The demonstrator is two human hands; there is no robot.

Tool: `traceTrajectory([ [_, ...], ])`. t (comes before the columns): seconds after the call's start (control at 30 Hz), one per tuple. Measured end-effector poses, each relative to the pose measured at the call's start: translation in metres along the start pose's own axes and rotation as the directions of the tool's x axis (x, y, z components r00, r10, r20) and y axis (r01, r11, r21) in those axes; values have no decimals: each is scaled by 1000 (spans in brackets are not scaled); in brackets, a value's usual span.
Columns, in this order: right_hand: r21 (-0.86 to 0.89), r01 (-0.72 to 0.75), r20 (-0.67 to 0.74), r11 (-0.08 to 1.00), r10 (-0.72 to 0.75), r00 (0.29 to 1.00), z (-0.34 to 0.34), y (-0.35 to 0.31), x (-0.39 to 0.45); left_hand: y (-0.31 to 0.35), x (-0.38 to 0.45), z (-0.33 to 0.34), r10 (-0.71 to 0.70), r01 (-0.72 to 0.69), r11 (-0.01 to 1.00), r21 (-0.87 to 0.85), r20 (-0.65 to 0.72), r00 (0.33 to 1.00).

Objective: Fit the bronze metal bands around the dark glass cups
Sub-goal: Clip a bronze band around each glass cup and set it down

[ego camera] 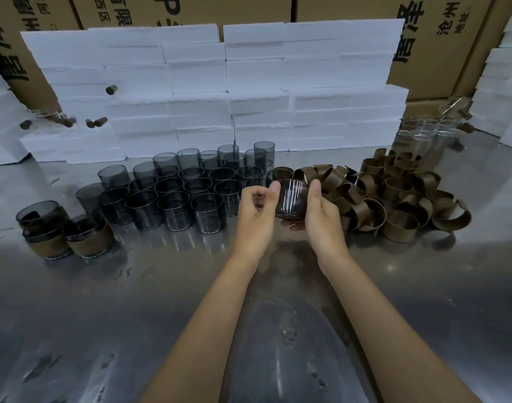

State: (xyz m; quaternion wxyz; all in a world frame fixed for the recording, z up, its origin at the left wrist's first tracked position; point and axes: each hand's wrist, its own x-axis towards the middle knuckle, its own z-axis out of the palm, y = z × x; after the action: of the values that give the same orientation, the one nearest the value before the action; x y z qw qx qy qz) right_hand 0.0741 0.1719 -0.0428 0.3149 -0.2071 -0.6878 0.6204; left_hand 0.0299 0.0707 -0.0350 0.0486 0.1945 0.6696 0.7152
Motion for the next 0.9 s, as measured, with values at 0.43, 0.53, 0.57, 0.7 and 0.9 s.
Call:
traceTrajectory([
  [0.43, 121, -119, 226, 985, 90, 970, 3, -2, -9, 8, -4, 1, -88, 85, 992, 89, 30, 996],
  [0.53, 121, -107, 201, 987, 81, 976, 4, -5, -12, 8, -7, 3, -76, 53, 977, 207, 103, 992],
  [0.57, 95, -94, 168, 991, 77, 983, 4, -5, -13, 7, -7, 4, -66, 30, 965, 262, 131, 989],
  [0.7, 21, -58, 111, 998, 55, 992, 5, -6, -13, -2, -3, 5, -67, -1, 925, 380, 164, 984],
  [0.9, 50, -108, 33, 993, 107, 994, 6, 0, -7, -3, -2, -2, -48, 22, 948, 316, 75, 996],
])
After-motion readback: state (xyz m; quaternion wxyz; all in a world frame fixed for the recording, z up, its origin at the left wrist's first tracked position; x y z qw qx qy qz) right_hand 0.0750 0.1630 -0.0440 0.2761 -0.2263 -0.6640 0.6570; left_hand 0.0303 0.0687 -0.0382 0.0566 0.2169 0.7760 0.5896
